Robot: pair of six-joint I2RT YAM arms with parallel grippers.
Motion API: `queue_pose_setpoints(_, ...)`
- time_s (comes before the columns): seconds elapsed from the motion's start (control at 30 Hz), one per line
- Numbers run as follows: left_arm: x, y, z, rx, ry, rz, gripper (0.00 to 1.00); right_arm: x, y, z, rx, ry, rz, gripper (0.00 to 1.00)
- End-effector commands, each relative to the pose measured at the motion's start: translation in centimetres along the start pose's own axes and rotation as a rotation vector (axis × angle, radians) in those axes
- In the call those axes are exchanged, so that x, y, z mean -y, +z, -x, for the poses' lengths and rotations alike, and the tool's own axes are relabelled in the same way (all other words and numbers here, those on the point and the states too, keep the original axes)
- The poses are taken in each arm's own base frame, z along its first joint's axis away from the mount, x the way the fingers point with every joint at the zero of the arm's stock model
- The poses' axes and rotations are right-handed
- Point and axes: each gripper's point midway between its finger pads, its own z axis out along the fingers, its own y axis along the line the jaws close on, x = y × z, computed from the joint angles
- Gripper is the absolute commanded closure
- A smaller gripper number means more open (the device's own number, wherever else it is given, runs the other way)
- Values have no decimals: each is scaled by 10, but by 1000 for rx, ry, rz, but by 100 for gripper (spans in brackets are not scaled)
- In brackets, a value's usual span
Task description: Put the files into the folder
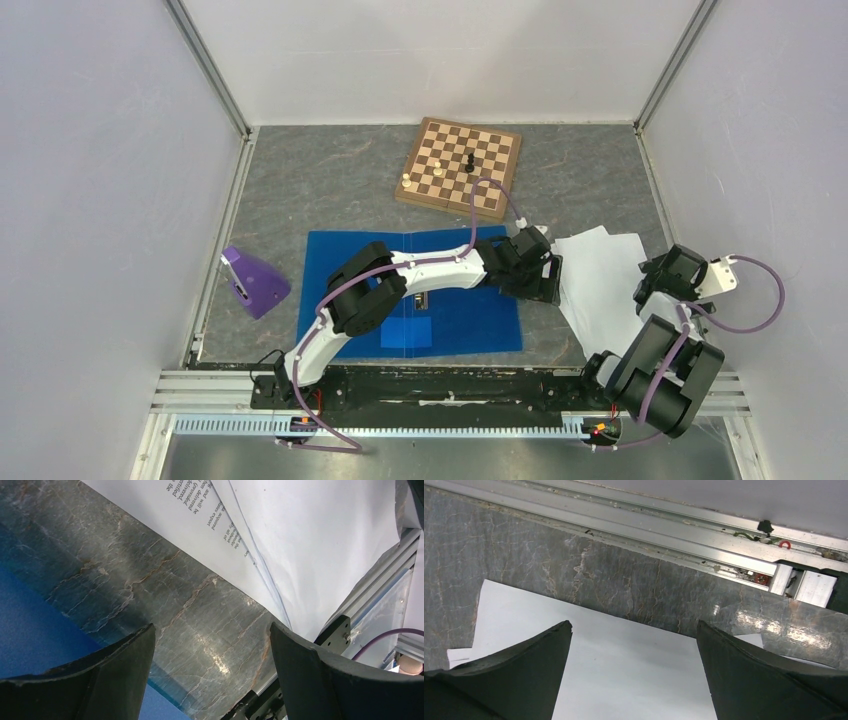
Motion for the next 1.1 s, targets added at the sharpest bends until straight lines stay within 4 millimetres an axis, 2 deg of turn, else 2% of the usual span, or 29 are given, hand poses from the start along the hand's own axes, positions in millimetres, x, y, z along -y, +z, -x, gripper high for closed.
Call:
queue_pose_setpoints(0.0,14,-4,6,5,48,-30,9,11,5,2,21,-3,-51,2)
queue_pose_setpoints(0.13,13,-4,9,13,47,-25,9,7,7,-12,-58,-13,-29,2)
queue_pose_setpoints(0.27,9,1,10,16,29,-12,9,10,2,-16,-85,-33,-36,2)
queue_pose_setpoints(0.37,6,4,12,22,22,0,9,13,-5,-27,-144,-45,-37,2)
queue_pose_setpoints(0.6,-2,14,14,30,3,23,9,15,-21,-68,-283,-34,32,2)
queue_pose_setpoints(0.87,-34,16,27,57,6,166,9,7,-50,-128,-418,-29,164,2)
queue_pose_setpoints(0.97,-47,17,34,63,2,203,9,3,-59,-139,-442,-35,196,2)
queue_pose_setpoints(1.07,-56,19,42,66,10,235,9,0,-65,-141,-452,-42,212,2)
